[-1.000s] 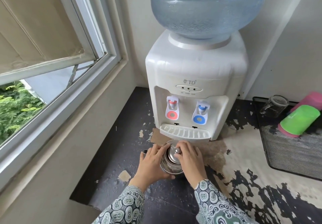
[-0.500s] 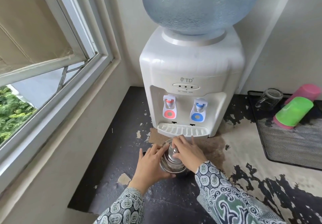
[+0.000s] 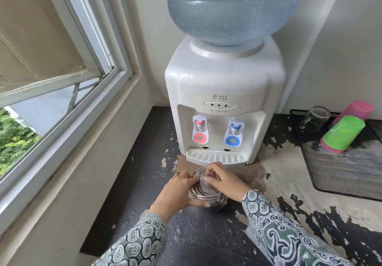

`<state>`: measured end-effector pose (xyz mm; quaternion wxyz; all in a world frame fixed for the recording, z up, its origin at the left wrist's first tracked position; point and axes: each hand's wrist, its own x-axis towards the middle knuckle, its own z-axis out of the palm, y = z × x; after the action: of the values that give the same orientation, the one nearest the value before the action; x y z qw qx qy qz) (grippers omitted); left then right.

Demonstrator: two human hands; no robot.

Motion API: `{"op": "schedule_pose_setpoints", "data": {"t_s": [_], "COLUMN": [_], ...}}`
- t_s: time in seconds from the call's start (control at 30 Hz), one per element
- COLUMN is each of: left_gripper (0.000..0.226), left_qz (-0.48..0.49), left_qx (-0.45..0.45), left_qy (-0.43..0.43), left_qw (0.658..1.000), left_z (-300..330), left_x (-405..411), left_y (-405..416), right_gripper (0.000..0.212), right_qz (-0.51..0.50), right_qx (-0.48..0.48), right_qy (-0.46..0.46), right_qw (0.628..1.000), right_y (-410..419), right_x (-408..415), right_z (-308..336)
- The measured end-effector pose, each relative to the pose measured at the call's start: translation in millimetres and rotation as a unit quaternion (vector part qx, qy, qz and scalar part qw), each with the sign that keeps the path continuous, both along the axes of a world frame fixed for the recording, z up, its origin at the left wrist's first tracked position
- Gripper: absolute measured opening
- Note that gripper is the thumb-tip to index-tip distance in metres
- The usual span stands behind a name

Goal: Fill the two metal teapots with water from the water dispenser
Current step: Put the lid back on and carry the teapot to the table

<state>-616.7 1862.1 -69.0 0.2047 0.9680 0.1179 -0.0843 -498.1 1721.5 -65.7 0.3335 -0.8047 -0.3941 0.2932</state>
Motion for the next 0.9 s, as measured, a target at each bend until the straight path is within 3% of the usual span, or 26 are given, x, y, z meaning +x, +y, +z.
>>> {"op": "schedule_pose_setpoints", "data": {"t_s": [0.13, 0.27, 0.4, 0.53, 0.73, 0.9], "left_gripper": [0.088, 0.064, 0.054, 0.014, 0.034, 0.028], "left_qz": [0.027, 0.055, 0.084, 0.117, 0.156, 0.155], "left_qx": [-0.093, -0.145, -0.236, -0.273, -0.237, -0.249], "left_qy": [0.022, 0.031, -0.015, -0.076, -0.102, -0.103], "left_qw": [0.995, 0.987, 0.968, 0.952, 0.954, 0.95], "left_z": [17, 24, 10, -1, -4, -6], "left_x": [11, 20, 2, -12, -12, -14], "left_y": [8, 13, 16, 17, 8, 1], "right_gripper": [0.043, 0.049, 0.05, 0.08, 0.079, 0.068], "right_qz": [-0.056, -0.111, -0.148, -0.114, -0.147, -0.155], "right_qx": [0.04, 0.108, 0.182, 0.193, 0.232, 0.247], "right_qy": [0.082, 0.123, 0.124, 0.077, 0.067, 0.096], "right_qw": [0.994, 0.98, 0.964, 0.971, 0.959, 0.952], "right_y": [-3, -7, -13, -16, -12, -15], "right_x": [3, -1, -13, -19, -19, -19], "right_z": [-2, -7, -19, -27, -30, -27]}}
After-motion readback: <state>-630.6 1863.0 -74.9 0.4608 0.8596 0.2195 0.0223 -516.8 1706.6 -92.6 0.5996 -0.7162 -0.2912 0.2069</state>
